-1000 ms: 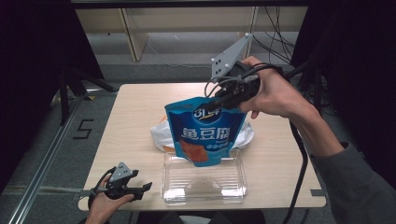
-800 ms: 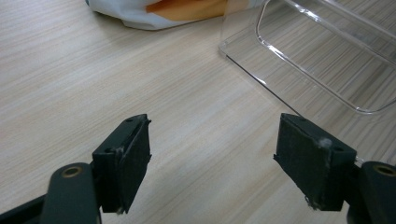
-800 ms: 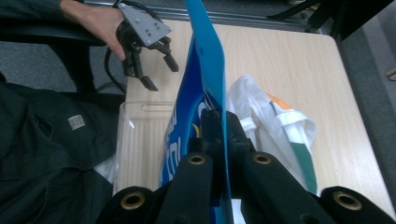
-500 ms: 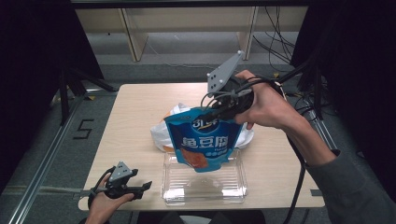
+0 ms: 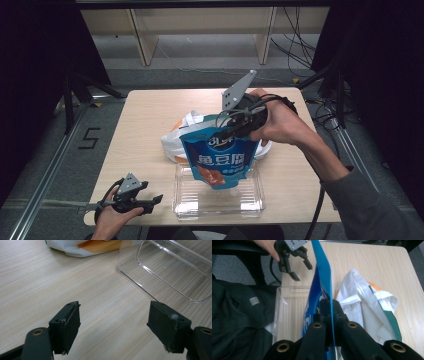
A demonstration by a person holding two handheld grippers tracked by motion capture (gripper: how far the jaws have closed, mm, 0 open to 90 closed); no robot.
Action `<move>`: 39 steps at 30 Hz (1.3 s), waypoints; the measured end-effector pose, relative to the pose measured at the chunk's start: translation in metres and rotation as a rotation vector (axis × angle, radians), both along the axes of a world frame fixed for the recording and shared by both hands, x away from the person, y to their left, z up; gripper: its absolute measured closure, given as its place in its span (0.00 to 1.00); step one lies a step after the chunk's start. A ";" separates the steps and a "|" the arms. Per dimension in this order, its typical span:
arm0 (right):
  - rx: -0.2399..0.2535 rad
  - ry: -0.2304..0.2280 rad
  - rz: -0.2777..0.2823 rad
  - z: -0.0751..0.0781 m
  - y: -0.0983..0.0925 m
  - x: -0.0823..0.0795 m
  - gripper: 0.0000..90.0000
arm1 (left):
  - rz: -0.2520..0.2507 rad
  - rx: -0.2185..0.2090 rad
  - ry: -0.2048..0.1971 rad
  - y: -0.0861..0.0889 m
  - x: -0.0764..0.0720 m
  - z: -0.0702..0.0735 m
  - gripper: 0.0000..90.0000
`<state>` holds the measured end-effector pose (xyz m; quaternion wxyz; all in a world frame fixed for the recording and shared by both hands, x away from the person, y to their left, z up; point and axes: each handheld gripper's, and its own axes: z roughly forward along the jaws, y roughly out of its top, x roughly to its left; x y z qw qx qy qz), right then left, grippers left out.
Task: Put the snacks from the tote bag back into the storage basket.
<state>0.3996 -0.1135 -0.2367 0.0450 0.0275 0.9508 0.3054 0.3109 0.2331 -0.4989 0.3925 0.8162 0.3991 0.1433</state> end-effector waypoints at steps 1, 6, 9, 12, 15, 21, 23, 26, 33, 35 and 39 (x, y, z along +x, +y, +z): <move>0.006 -0.010 0.024 -0.003 0.000 0.004 1.00 | -0.004 0.001 -0.011 0.000 0.000 0.000 0.28; 0.012 -0.008 0.036 -0.014 -0.001 0.009 1.00 | 0.013 -0.008 -0.011 -0.001 0.000 -0.001 0.28; 0.015 0.000 0.025 -0.019 -0.001 0.012 1.00 | 0.018 -0.007 -0.020 -0.002 0.000 -0.001 0.28; 0.015 0.008 0.020 -0.023 -0.001 0.014 1.00 | 0.013 -0.012 -0.009 -0.001 0.000 -0.001 0.28; 0.017 0.012 0.028 -0.027 0.001 0.015 1.00 | 0.004 0.001 -0.017 -0.001 0.001 -0.001 0.28; 0.016 0.013 0.026 -0.035 0.003 0.017 1.00 | 0.018 -0.032 -0.020 -0.003 0.000 -0.002 0.28; 0.021 0.014 0.022 -0.037 0.004 0.018 1.00 | 0.005 -0.003 -0.019 -0.001 0.001 -0.001 0.28; 0.023 0.007 0.053 -0.040 0.005 0.020 1.00 | -0.007 0.012 -0.016 -0.001 0.001 0.000 0.28; 0.010 0.026 0.039 -0.049 0.006 0.022 1.00 | -0.002 -0.002 -0.019 -0.001 0.001 0.000 0.28; 0.005 0.015 0.027 -0.051 0.004 0.023 1.00 | -0.010 0.013 -0.017 0.000 0.000 0.001 0.28; 0.005 0.032 0.015 -0.053 -0.001 0.022 1.00 | 0.001 -0.002 -0.023 -0.001 0.001 0.000 0.28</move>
